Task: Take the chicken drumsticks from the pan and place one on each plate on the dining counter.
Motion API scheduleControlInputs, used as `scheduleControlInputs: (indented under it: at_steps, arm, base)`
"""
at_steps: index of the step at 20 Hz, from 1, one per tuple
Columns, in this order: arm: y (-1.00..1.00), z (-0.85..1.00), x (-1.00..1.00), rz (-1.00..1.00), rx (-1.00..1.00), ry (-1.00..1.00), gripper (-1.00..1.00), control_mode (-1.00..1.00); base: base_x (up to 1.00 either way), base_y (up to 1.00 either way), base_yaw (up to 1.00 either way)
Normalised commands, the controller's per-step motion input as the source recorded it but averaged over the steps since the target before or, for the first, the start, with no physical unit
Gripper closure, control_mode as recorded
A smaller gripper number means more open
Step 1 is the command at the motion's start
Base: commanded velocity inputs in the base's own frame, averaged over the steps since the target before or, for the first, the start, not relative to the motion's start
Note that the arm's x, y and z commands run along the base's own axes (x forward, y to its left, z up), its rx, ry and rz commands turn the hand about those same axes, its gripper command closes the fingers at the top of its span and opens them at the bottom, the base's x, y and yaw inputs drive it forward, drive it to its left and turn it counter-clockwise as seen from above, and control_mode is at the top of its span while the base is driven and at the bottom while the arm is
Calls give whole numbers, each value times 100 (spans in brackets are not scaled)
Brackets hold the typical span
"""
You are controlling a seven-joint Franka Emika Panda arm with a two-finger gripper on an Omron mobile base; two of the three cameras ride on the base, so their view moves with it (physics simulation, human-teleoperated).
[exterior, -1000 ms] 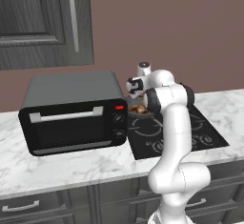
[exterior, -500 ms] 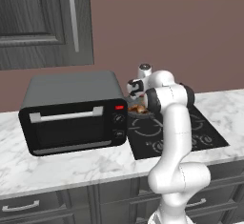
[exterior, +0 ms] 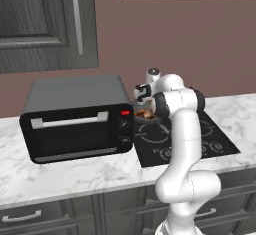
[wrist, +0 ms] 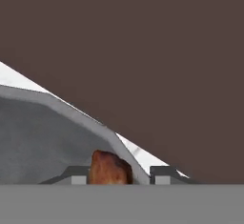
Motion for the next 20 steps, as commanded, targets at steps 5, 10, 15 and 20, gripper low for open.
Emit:
scheduleControlInputs:
  at_steps: [5, 10, 15, 20]
  arm:
    - [-10, -3, 0, 4, -2, 0, 100, -100]
    - [-2, 14, 0, 2, 0, 3, 100, -100]
    - [1, 47, -6, 8, 0, 4, 100, -100]
    - [2, 43, -42, 16, 0, 1, 100, -100]
  base:
    - [0, 0, 0]
    - [0, 0, 0]
    - [0, 0, 0]
    - [0, 0, 0]
